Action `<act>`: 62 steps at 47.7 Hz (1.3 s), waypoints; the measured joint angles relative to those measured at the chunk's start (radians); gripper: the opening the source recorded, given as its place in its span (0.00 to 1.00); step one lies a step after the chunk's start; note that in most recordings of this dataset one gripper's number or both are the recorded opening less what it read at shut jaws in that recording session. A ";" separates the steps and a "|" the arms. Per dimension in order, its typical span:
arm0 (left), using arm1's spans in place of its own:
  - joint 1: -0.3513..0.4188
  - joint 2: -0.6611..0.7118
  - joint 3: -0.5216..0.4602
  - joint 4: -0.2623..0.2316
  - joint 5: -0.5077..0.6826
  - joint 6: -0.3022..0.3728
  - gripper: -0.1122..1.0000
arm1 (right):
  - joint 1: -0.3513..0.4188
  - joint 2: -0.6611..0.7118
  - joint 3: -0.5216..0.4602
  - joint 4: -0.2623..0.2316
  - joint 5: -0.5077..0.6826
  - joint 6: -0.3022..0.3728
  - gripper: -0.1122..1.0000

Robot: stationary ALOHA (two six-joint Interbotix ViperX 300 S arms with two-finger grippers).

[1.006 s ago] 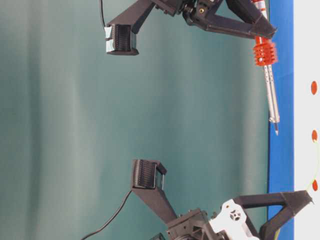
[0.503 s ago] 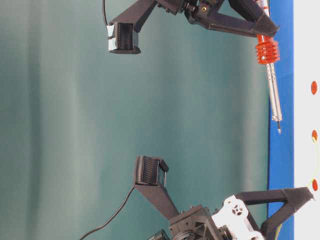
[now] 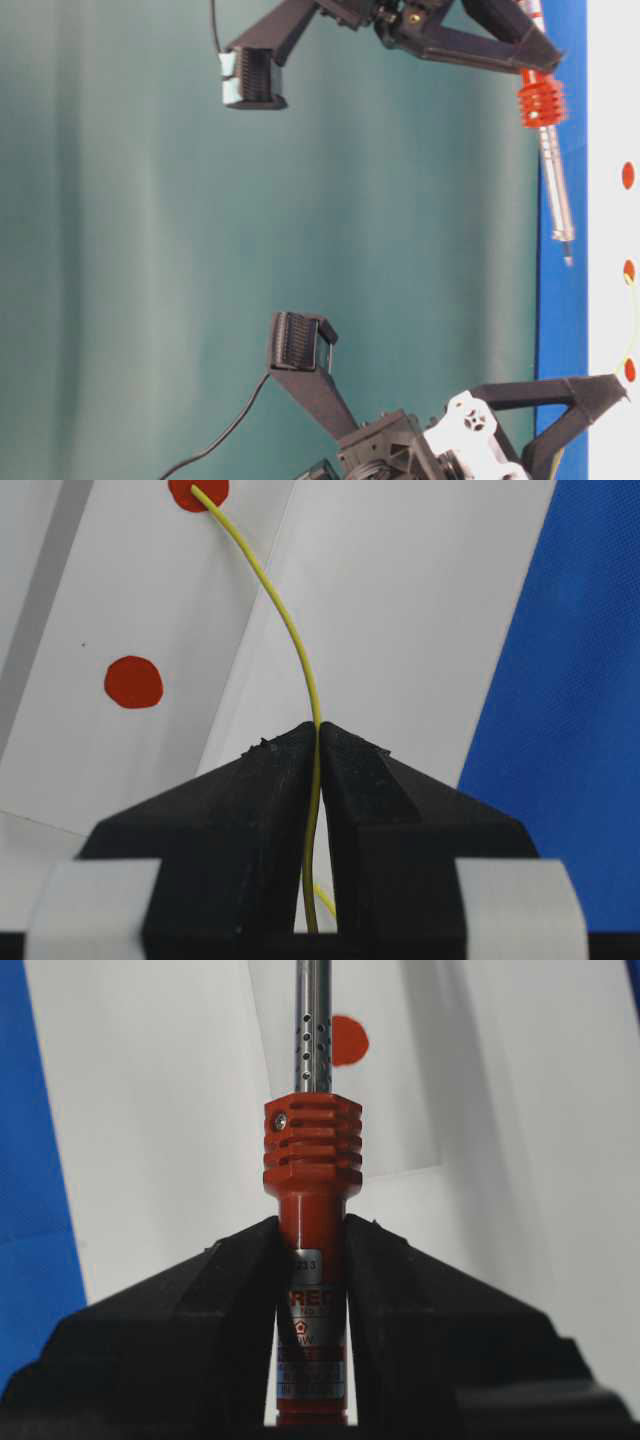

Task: Touch the tip of the soldering iron to the tip of the solder at the mark.

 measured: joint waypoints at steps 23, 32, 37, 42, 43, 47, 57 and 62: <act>0.000 -0.002 0.000 0.000 0.002 -0.002 0.13 | 0.000 0.081 -0.008 0.000 -0.018 0.000 0.16; 0.000 -0.002 0.000 0.000 0.002 -0.002 0.13 | 0.000 0.084 -0.011 0.000 -0.025 0.000 0.16; 0.000 -0.002 0.000 0.000 0.002 0.000 0.13 | 0.000 0.084 -0.011 0.000 -0.025 0.000 0.16; -0.002 -0.002 0.000 0.000 0.002 0.000 0.13 | 0.000 0.087 -0.015 0.002 -0.025 0.000 0.16; 0.000 0.000 0.000 0.000 0.002 0.000 0.13 | 0.000 0.087 -0.015 0.000 -0.025 0.000 0.16; 0.000 0.000 0.000 0.000 0.002 -0.002 0.13 | 0.000 0.092 -0.020 0.002 -0.025 0.000 0.16; 0.000 0.000 0.000 0.000 0.002 -0.002 0.13 | 0.000 0.097 -0.029 0.000 -0.023 0.000 0.16; 0.000 -0.002 0.000 0.000 0.002 -0.002 0.13 | 0.000 0.098 -0.029 0.000 -0.020 0.000 0.16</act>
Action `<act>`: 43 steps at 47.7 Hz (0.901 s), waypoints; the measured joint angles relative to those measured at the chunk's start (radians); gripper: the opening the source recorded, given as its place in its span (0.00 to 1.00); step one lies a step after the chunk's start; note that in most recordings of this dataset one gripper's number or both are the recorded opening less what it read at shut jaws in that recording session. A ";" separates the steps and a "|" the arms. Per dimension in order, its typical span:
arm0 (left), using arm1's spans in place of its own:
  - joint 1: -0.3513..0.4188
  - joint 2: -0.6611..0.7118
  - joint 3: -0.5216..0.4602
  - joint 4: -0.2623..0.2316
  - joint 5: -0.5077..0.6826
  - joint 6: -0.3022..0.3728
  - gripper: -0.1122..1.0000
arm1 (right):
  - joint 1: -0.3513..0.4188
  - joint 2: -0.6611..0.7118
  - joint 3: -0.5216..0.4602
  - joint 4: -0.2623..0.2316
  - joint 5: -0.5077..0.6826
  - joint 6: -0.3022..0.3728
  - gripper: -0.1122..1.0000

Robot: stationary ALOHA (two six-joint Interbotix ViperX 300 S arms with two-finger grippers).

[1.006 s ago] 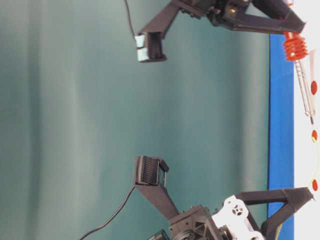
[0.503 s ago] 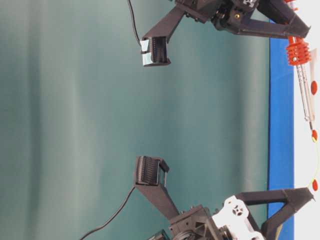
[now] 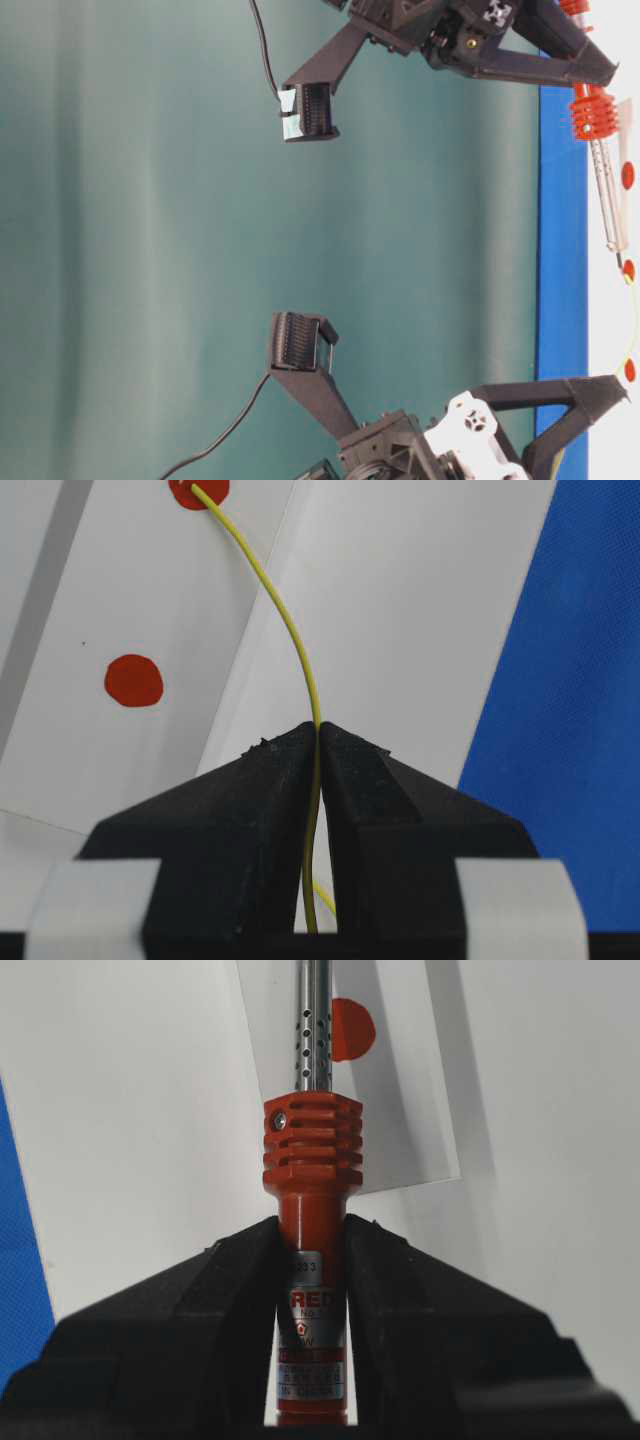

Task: Touch the tip of the soldering iron to the tip of the solder at the mark.

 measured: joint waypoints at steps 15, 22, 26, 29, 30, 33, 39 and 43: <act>-0.002 0.000 0.000 0.000 0.000 0.002 0.13 | 0.002 0.000 0.000 0.000 0.011 0.000 0.16; 0.000 0.000 0.000 0.000 0.003 0.002 0.13 | 0.002 0.000 -0.002 0.000 0.011 0.000 0.16; 0.000 0.000 0.000 0.000 0.005 0.000 0.13 | 0.003 0.000 -0.002 0.000 0.011 0.000 0.16; 0.000 0.000 0.000 0.000 0.005 0.000 0.13 | 0.005 0.000 0.000 0.002 0.011 0.000 0.16; -0.002 0.000 0.000 0.000 0.005 0.000 0.13 | 0.005 0.000 -0.002 0.002 0.011 0.000 0.16; -0.002 0.002 0.000 0.000 0.005 0.000 0.13 | 0.005 0.000 -0.002 0.000 0.011 0.000 0.16; 0.000 0.002 0.000 0.000 0.006 0.002 0.13 | 0.006 0.000 -0.002 0.000 0.011 0.002 0.16; 0.000 0.000 0.000 0.000 0.006 0.000 0.13 | 0.006 0.000 0.000 0.002 0.011 0.002 0.16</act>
